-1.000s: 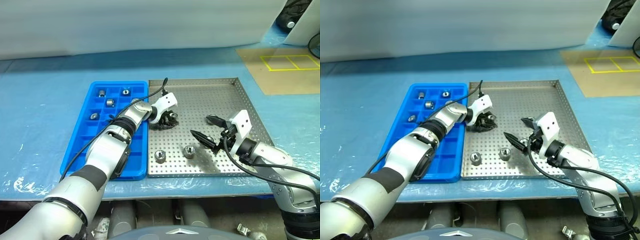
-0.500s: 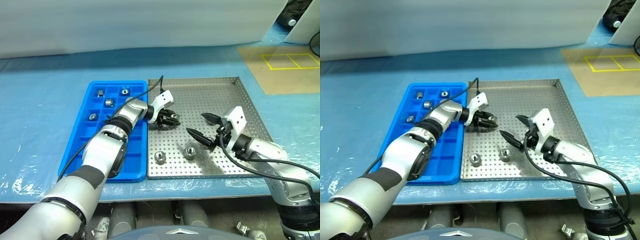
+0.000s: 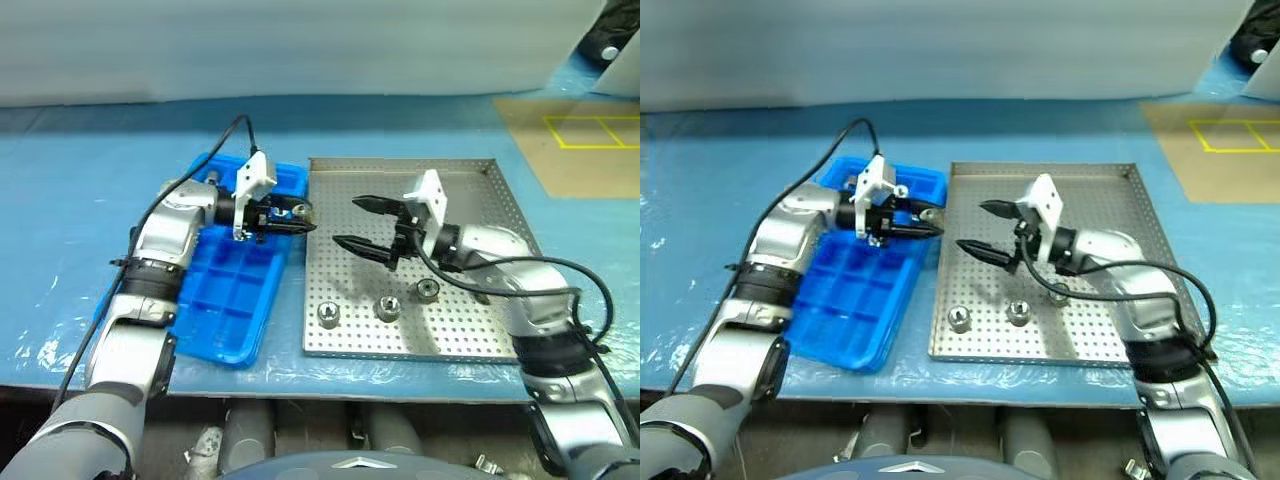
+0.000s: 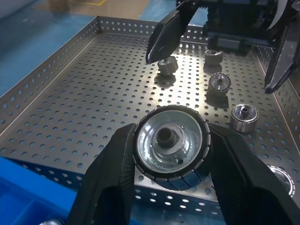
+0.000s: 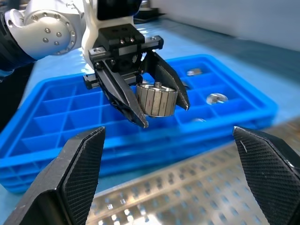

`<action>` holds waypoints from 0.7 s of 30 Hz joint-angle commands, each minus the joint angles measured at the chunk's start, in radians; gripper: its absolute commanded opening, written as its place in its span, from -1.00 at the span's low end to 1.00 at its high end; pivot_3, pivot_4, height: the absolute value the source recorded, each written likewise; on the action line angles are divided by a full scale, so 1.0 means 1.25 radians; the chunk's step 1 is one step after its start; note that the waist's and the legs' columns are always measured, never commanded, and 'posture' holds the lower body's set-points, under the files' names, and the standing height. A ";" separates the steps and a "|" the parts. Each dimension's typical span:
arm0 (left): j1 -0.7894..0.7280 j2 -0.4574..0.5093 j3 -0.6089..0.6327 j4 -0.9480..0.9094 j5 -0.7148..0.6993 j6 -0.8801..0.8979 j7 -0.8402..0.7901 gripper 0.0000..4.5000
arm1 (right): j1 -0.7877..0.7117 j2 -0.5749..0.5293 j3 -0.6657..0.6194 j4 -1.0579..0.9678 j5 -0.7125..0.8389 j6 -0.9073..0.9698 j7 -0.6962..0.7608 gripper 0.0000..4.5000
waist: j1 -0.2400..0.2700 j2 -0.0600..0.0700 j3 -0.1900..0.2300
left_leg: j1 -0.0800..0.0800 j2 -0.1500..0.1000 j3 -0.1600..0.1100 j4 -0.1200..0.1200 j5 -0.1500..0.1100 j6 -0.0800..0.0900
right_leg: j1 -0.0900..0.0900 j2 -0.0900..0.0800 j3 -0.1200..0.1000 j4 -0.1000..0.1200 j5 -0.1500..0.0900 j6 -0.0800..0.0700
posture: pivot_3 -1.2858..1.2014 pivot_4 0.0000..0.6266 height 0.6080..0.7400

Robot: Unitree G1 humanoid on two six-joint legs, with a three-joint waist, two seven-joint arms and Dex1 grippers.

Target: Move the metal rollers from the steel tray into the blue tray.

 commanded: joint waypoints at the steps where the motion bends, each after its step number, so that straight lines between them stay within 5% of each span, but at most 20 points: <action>1: 0.040 0.042 0.016 -0.127 -0.053 0.059 0.019 -0.15 | -0.021 0.006 0.007 0.018 -0.009 -0.033 0.036 1.00 | 0.013 0.000 0.000 | 0.000 0.000 0.000 0.000 0.000 0.000 | 0.000 0.000 0.000 0.001 0.000 0.000 | 0.08 -0.52 1.00; 11: 0.255 0.296 0.179 -0.314 -0.168 0.168 0.041 -0.15 | -0.041 0.043 0.020 0.050 -0.013 -0.042 0.077 1.00 | 0.023 0.000 0.000 | -0.001 0.004 0.000 -0.003 0.004 -0.008 | -0.007 0.003 0.000 0.007 -0.002 -0.002 | 0.13 -0.52 1.00; 21: 0.369 0.364 0.276 -0.386 -0.237 0.211 0.121 -0.15 | -0.102 0.120 0.059 0.100 -0.004 -0.015 0.126 1.00 | 0.031 0.000 0.000 | -0.001 0.004 0.000 -0.002 0.005 -0.009 | -0.007 0.002 0.000 0.007 -0.002 -0.002 | 0.19 -0.52 1.00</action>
